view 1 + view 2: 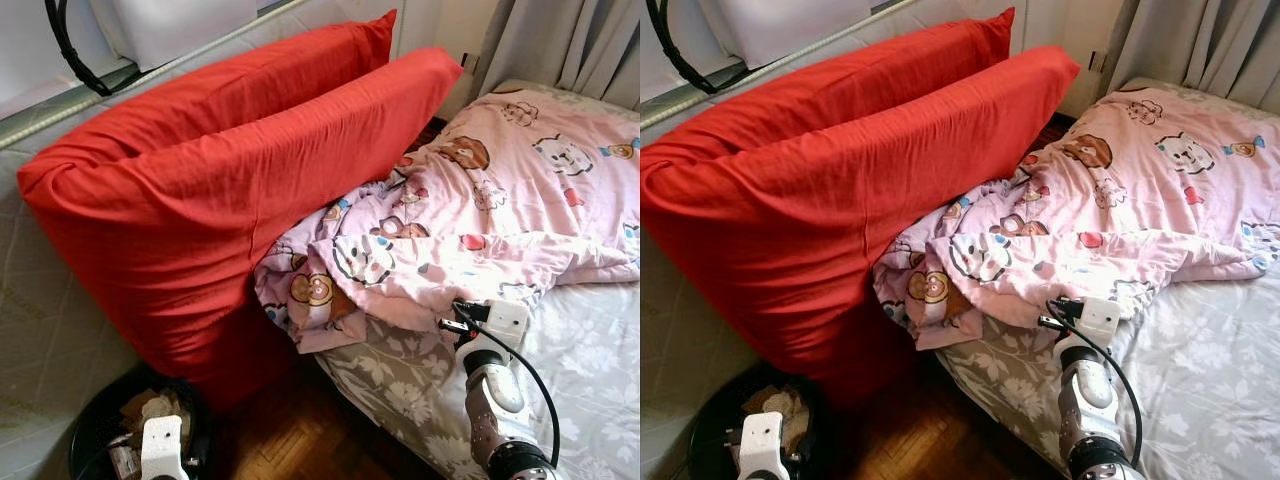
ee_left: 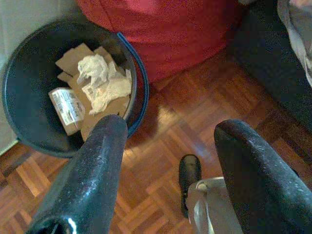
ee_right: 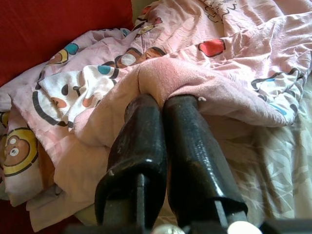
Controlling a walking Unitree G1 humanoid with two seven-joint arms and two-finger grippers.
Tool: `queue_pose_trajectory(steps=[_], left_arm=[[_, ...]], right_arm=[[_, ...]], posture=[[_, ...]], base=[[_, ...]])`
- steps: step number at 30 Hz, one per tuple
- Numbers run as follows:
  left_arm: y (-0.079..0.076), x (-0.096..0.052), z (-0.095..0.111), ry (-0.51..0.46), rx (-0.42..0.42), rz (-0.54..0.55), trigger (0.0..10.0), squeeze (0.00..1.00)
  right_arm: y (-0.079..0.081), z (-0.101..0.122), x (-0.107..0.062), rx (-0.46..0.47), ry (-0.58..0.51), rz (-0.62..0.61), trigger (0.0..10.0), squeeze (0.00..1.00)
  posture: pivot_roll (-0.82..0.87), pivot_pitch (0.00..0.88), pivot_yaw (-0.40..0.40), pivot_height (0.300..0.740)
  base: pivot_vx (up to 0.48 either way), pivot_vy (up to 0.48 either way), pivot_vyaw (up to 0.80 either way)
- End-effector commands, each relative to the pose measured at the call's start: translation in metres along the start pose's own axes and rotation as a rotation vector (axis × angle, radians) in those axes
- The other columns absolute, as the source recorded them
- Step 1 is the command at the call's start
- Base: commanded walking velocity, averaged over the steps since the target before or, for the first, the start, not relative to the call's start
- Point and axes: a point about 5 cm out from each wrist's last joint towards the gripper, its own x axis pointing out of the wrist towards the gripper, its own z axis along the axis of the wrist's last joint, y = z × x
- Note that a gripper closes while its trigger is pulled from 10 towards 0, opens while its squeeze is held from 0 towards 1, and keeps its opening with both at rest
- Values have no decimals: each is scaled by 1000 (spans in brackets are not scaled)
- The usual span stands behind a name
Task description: Clean up the room
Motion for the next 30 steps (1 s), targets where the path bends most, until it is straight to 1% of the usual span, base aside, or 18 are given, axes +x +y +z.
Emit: queue_pose_trajectory(steps=[1,10,17,22,30], left_arm=[[3,-4,-10,39,8,8,10000,0],[4,-7,-18,69,13,9,10000,0],[4,-8,-21,82,15,6,10000,0],[4,-8,-21,83,19,1,10000,0],[2,-7,-20,74,26,-4,10000,0]], right_arm=[[0,0,-1,-12,-8,2,10000,0],[-1,0,-1,-9,-10,-8,10000,0],[-1,1,-1,-13,-18,-9,10000,0],[-4,5,0,-16,-38,-32,10000,0],[-3,7,1,-19,-53,-36,10000,0]], posture=[[18,157,23,740],[17,159,24,740],[16,160,24,740],[14,159,26,740],[13,147,28,740]], base=[[0,0,0],[0,0,0],[0,0,0],[0,0,0],[-249,0,0]])
